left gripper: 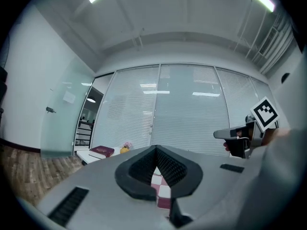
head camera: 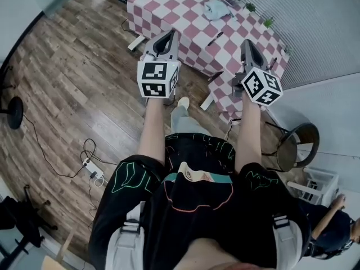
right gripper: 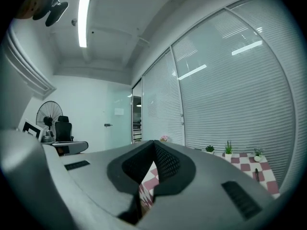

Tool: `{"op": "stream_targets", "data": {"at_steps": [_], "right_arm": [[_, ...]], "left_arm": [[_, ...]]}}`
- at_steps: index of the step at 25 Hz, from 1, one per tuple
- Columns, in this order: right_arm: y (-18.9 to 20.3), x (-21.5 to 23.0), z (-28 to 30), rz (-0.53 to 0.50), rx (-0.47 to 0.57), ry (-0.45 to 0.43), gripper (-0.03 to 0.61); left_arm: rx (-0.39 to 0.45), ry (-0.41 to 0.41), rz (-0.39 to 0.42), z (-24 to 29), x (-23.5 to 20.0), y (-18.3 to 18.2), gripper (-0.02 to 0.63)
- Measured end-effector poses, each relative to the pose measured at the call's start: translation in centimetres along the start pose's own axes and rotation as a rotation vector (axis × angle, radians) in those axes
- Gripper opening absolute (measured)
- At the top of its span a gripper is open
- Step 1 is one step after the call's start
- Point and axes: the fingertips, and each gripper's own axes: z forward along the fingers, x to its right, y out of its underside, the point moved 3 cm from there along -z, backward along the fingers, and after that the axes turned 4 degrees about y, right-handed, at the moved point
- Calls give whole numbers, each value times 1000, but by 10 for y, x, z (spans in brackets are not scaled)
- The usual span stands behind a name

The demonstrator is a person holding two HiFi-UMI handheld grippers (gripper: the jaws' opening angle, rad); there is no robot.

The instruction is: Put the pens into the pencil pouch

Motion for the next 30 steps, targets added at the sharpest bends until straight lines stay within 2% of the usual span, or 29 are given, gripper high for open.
{"op": "stream_targets", "data": {"at_steps": [4, 8, 16, 19, 24, 30], "right_arm": [[6, 16, 39, 20, -8, -23, -14], [22, 28, 78, 31, -42, -49, -14], [57, 101, 156, 86, -127, -7, -14], [68, 127, 179, 102, -147, 11, -13], [77, 168, 216, 15, -154, 17, -12], [81, 216, 247, 58, -149, 9, -14]], "left_arm": [[-20, 25, 10, 39, -3, 2, -5], [-66, 20, 5, 75, -12, 20, -5], [-207, 46, -16, 173, -14, 69, -5], [-248, 57, 10, 209, -11, 76, -5], [-296, 61, 71, 275, -5, 81, -5], [-342, 79, 138, 335, 15, 87, -5]]}}
